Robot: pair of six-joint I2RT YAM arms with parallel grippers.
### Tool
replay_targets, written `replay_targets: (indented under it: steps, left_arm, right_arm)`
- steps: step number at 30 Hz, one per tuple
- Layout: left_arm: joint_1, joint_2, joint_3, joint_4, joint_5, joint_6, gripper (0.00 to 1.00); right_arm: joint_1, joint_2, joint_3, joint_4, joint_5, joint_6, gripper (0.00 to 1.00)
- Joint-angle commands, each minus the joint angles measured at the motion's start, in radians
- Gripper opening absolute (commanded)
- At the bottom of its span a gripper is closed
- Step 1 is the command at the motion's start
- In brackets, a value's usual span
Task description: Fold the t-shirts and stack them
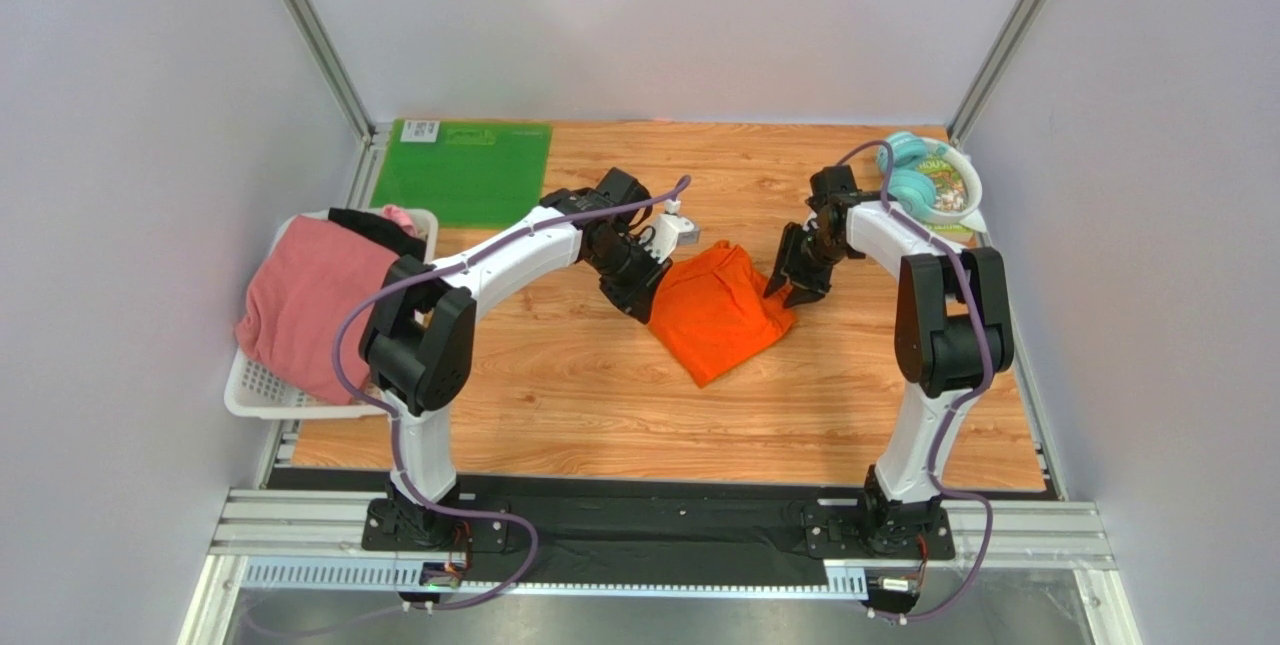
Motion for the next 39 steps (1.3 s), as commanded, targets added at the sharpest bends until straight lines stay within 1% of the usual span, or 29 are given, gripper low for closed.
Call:
replay_targets:
  steps: [1, 3, 4, 6, 8, 9, 11, 12, 18, 25, 29, 32, 39]
  left_arm:
    - [-0.002, -0.053, -0.006, -0.011, 0.016, -0.004, 0.07]
    - [-0.001, -0.056, -0.011, -0.011, 0.010, 0.001, 0.07]
    - [-0.002, -0.056, -0.011, -0.009, 0.007, 0.002, 0.07]
    - [-0.002, -0.062, -0.014, -0.009, 0.005, 0.002, 0.07]
    - [-0.002, -0.066, -0.017, -0.008, 0.005, 0.002, 0.07]
    - [-0.002, -0.069, -0.020, -0.008, 0.005, 0.001, 0.07]
    - [-0.002, -0.076, -0.023, -0.006, 0.002, 0.001, 0.07]
    - [-0.002, -0.074, -0.022, -0.004, 0.002, 0.001, 0.07]
    - [-0.002, -0.076, -0.025, -0.004, 0.003, 0.001, 0.07]
    - [-0.002, -0.074, -0.017, -0.004, 0.003, -0.004, 0.07]
    - [-0.002, -0.076, -0.019, -0.006, -0.001, -0.004, 0.07]
    - [-0.002, -0.079, -0.019, -0.006, -0.004, -0.005, 0.07]
    - [-0.002, -0.091, -0.020, -0.007, -0.007, -0.007, 0.07]
  right_arm:
    - [-0.005, -0.004, 0.031, 0.042, -0.039, -0.005, 0.40]
    - [-0.004, -0.016, 0.020, 0.056, -0.078, 0.012, 0.36]
    - [-0.001, -0.021, 0.017, 0.064, -0.081, 0.014, 0.31]
    - [0.004, -0.027, 0.020, 0.050, -0.057, 0.006, 0.31]
    - [0.002, -0.027, 0.036, 0.028, -0.002, -0.014, 0.36]
    - [0.001, -0.028, 0.039, 0.016, 0.044, -0.018, 0.44]
    - [-0.004, -0.028, 0.040, 0.012, 0.077, -0.023, 0.49]
    - [-0.007, -0.028, 0.042, 0.008, 0.098, -0.024, 0.51]
    - [-0.021, -0.027, 0.031, 0.018, 0.112, -0.029, 0.52]
    - [-0.025, -0.025, 0.023, 0.034, 0.036, -0.018, 0.49]
    - [-0.027, -0.048, -0.010, 0.070, -0.068, 0.008, 0.44]
    - [-0.025, -0.074, -0.033, 0.074, -0.118, 0.029, 0.42]
    - [-0.025, -0.123, -0.069, 0.067, -0.152, 0.038, 0.41]
